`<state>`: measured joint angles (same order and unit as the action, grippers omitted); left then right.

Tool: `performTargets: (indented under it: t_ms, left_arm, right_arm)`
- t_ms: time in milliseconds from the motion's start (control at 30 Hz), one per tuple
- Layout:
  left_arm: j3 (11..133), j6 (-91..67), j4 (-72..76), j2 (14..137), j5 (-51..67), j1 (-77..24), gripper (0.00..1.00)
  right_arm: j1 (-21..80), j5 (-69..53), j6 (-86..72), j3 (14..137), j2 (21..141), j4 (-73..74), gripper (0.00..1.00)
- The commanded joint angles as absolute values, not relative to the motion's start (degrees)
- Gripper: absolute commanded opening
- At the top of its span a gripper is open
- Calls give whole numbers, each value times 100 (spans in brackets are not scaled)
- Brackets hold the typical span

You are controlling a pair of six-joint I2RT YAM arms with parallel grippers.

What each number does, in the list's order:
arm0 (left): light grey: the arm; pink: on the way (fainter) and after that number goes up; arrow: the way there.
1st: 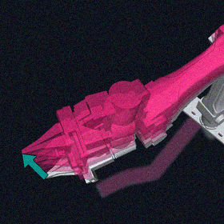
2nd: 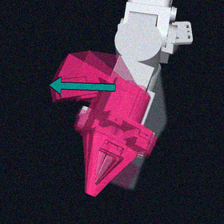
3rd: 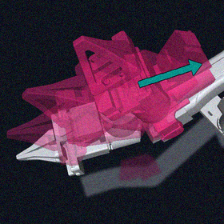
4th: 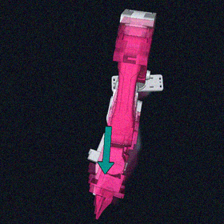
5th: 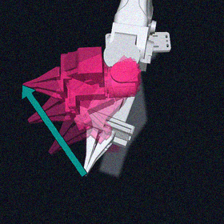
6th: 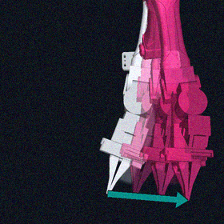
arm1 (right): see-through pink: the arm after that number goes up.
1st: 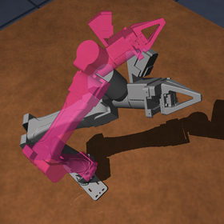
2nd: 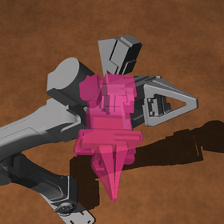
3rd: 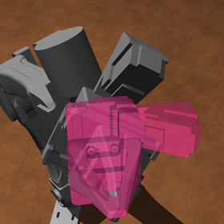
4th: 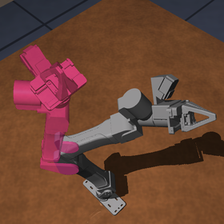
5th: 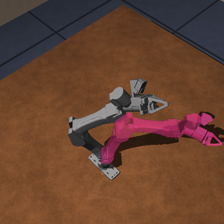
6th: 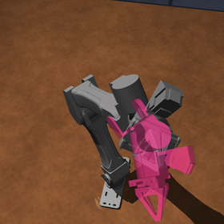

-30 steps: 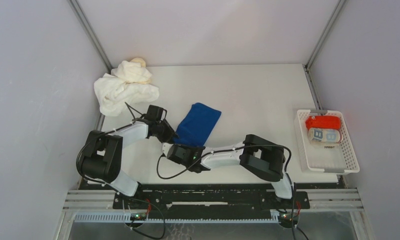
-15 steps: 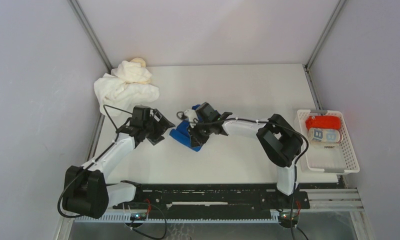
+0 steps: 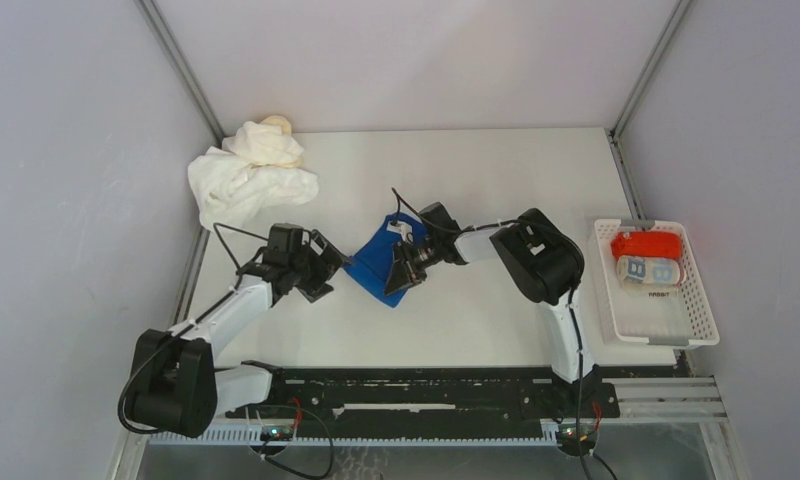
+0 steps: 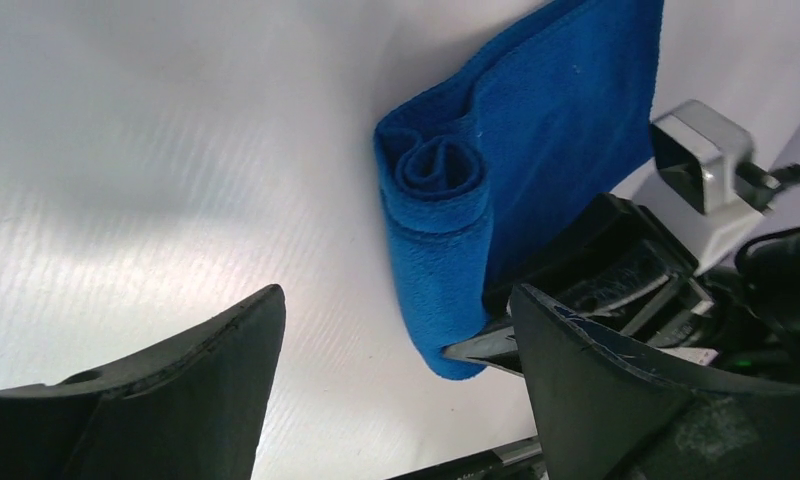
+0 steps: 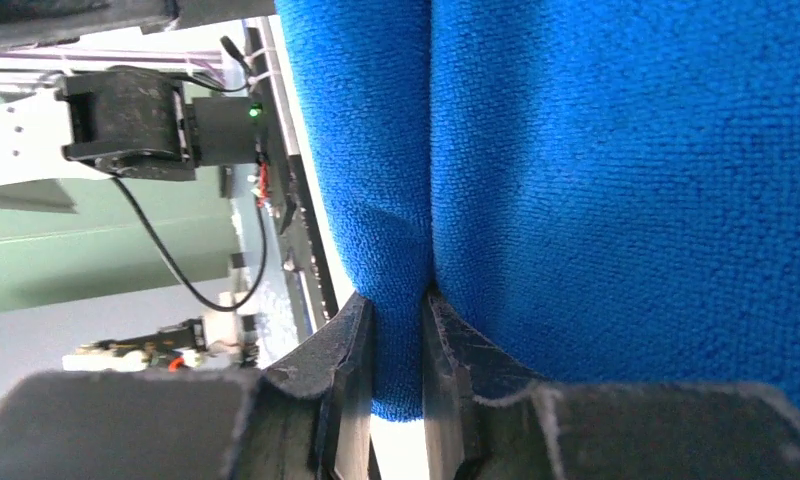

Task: Roll the towels
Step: Roll the towel at the center of the board.

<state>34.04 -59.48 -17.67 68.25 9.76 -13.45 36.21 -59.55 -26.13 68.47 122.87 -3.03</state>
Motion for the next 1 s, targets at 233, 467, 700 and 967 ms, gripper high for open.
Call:
performTargets:
  t_ms: [233,467,700,967]
  left_arm:
    - [3734,-6051,-1161,7539,1191,-1573,87]
    - [3976,-6016,-1053,8093,1112,-1626,85]
    - [4143,-5998,-1096,8599,1083,-1666,79]
    - [4114,-5963,-1344,9002,1002,-1687,74]
  right_arm:
    - [3460,-6472,-3875,6708,12947,-1301,20]
    - [3419,-6337,-3920,6719,13083,-1216,20]
    - [3410,-6049,-3437,6884,12959,-575,25]
    - [3618,-4358,-2060,7021,11501,1037,44]
